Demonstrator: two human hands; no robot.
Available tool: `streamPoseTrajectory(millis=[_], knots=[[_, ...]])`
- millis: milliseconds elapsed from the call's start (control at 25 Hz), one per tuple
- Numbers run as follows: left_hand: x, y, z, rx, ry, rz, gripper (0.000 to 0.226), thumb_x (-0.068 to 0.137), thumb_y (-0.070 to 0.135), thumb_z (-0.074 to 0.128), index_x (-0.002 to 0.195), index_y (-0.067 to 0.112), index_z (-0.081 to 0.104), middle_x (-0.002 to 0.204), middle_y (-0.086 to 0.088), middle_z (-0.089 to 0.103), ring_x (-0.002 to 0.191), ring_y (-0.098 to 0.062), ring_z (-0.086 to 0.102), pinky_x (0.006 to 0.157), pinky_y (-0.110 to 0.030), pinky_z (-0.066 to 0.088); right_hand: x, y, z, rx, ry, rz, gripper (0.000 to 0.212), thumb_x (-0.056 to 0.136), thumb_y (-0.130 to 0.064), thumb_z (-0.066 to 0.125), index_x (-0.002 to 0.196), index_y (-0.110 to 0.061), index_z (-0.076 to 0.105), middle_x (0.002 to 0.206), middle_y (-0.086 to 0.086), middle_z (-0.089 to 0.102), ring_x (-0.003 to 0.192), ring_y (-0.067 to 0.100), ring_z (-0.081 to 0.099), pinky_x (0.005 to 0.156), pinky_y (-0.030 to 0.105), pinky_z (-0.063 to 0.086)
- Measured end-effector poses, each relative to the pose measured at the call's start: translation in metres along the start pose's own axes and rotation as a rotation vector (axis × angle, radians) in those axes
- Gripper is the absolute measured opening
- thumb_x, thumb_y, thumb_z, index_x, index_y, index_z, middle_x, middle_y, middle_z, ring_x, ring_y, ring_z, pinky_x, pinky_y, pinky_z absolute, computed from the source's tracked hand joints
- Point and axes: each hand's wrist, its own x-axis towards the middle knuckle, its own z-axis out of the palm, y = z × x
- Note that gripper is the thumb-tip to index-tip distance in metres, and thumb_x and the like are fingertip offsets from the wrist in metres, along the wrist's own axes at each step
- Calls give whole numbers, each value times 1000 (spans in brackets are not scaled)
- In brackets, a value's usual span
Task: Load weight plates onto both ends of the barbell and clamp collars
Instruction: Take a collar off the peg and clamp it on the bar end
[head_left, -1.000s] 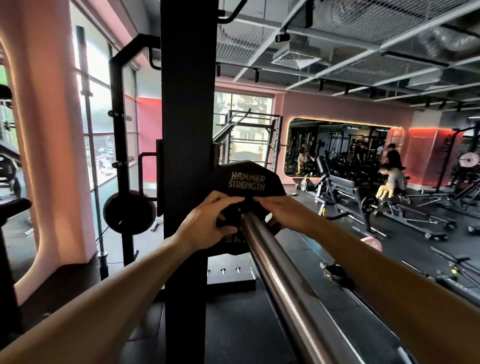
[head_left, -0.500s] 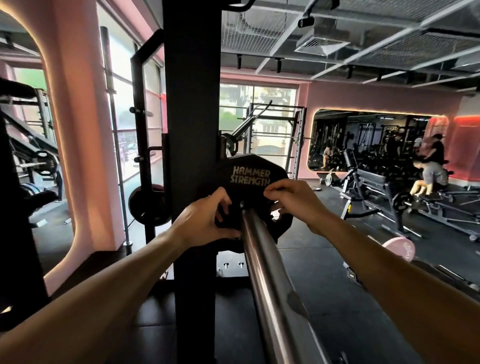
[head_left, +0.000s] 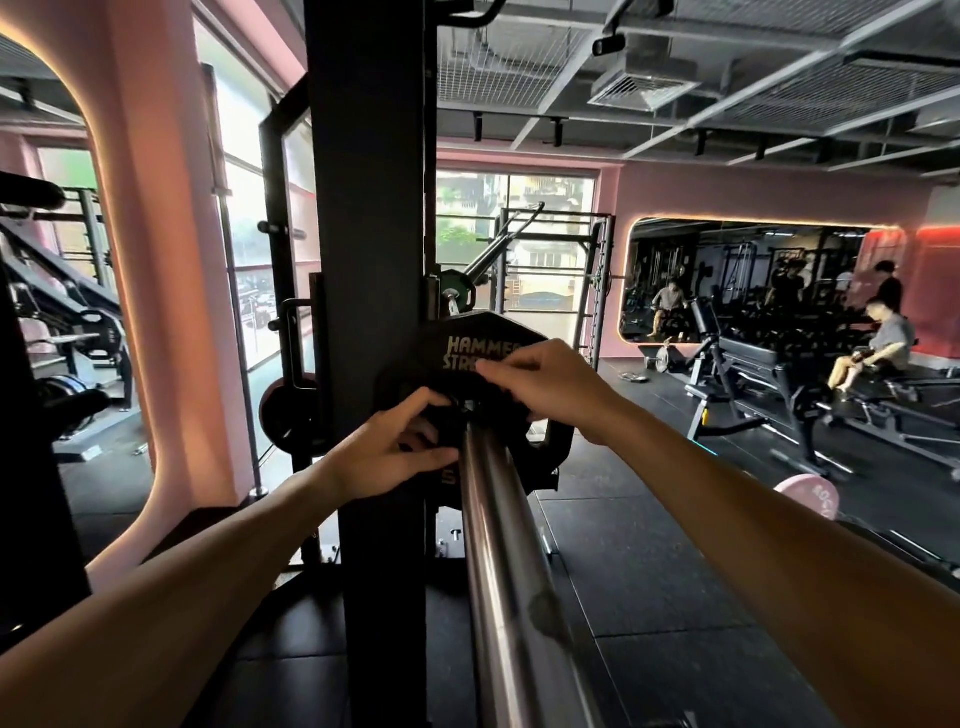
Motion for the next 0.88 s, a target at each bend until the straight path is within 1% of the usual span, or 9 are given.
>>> streamPoseTrajectory(millis=[120, 240, 320, 400, 480, 560, 680, 760, 880], knots=[[2, 5, 1, -72, 131, -60, 37, 81, 30, 80, 111, 39, 62, 70, -7, 74, 57, -18, 70, 62, -25, 58, 0, -12, 7, -122, -78, 103, 56, 84, -69, 60, 79, -14, 73, 87, 5, 71, 81, 19, 71, 63, 44, 66], [8, 13, -5, -64, 72, -164, 36, 77, 32, 83, 107, 30, 63, 73, -12, 76, 58, -22, 73, 56, -23, 56, 7, -23, 16, -205, -51, 148, 66, 75, -76, 61, 81, -12, 70, 84, 4, 69, 73, 21, 71, 50, 39, 63], [11, 16, -9, -45, 23, -216, 34, 79, 29, 83, 104, 34, 61, 77, -10, 78, 64, -24, 76, 56, -24, 56, 11, -28, 22, -305, -20, 187, 74, 67, -80, 64, 92, -11, 70, 90, 6, 70, 70, 24, 71, 47, 35, 62], [11, 18, -11, -40, 3, -238, 33, 80, 29, 83, 102, 39, 60, 79, -8, 78, 69, -24, 77, 58, -26, 57, 15, -27, 27, -375, 27, 177, 66, 65, -73, 67, 93, -13, 70, 91, 8, 72, 70, 26, 71, 56, 33, 62], [12, 19, -12, -40, -12, -246, 32, 81, 28, 82, 99, 41, 59, 78, -7, 78, 73, -24, 78, 60, -27, 57, 17, -26, 25, -251, 45, 196, 53, 64, -61, 68, 90, -14, 70, 89, 7, 73, 71, 27, 73, 61, 39, 64], [14, 20, -13, -39, -28, -260, 32, 82, 25, 82, 95, 43, 59, 77, -5, 79, 78, -22, 78, 63, -31, 57, 18, -21, 17, -22, 41, 258, 46, 68, -49, 72, 94, -11, 69, 87, 10, 73, 68, 31, 74, 56, 44, 65], [18, 23, -14, -48, -66, -273, 35, 83, 22, 81, 94, 46, 59, 78, -2, 79, 79, -16, 77, 65, -32, 56, 13, -7, 4, 223, 20, 331, 38, 81, -36, 78, 101, -6, 68, 89, 13, 71, 71, 29, 73, 53, 34, 63], [18, 26, -16, -39, -98, -265, 42, 84, 23, 80, 103, 52, 58, 79, -3, 79, 77, -12, 76, 65, -30, 57, 7, 1, -1, 310, -33, 392, 47, 83, -41, 78, 108, -3, 66, 95, 16, 70, 79, 30, 74, 59, 35, 64], [17, 31, -19, 15, -149, -225, 60, 86, 23, 78, 125, 60, 50, 78, -1, 79, 78, -12, 76, 65, -26, 59, 0, 5, -1, 355, -224, 528, 60, 84, -59, 70, 113, -8, 56, 110, 27, 66, 88, 41, 75, 73, 48, 64]])
